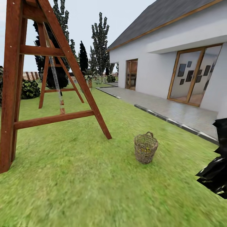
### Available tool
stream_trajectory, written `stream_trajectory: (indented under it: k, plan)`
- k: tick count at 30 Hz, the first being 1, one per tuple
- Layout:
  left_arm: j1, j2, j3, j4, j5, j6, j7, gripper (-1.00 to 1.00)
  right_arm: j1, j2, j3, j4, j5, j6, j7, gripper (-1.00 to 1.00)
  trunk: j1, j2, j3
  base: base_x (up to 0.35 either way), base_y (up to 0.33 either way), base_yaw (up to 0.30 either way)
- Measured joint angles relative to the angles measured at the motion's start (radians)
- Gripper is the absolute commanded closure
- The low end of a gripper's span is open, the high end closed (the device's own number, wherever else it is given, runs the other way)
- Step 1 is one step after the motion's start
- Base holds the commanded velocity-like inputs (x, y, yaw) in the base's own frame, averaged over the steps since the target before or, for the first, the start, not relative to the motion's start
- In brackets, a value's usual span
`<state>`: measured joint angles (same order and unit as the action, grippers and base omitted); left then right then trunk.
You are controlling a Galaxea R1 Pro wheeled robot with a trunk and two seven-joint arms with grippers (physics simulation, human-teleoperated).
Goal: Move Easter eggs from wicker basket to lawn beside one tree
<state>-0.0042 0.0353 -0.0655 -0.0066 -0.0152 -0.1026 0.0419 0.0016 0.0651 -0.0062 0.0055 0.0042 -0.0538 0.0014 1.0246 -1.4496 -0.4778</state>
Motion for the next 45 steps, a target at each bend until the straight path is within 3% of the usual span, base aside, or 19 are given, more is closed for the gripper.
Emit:
stream_trajectory:
  k: [15, 45]
  plan:
    - [0.000, 0.000, 0.000, 0.000, 0.000, 0.000, 0.000, -1.00, 0.000, 0.000, 0.001, 0.000, 0.001, 0.000, 0.000, -1.00, 0.000, 0.000, -0.002, 0.068, 0.006, 0.125]
    - [0.000, 0.000, 0.000, 0.000, 0.000, 0.000, 0.000, -1.00, 0.000, -0.001, 0.001, 0.001, 0.001, 0.000, 0.000, -1.00, 0.000, 0.000, -0.005, 0.315, -0.020, 0.035]
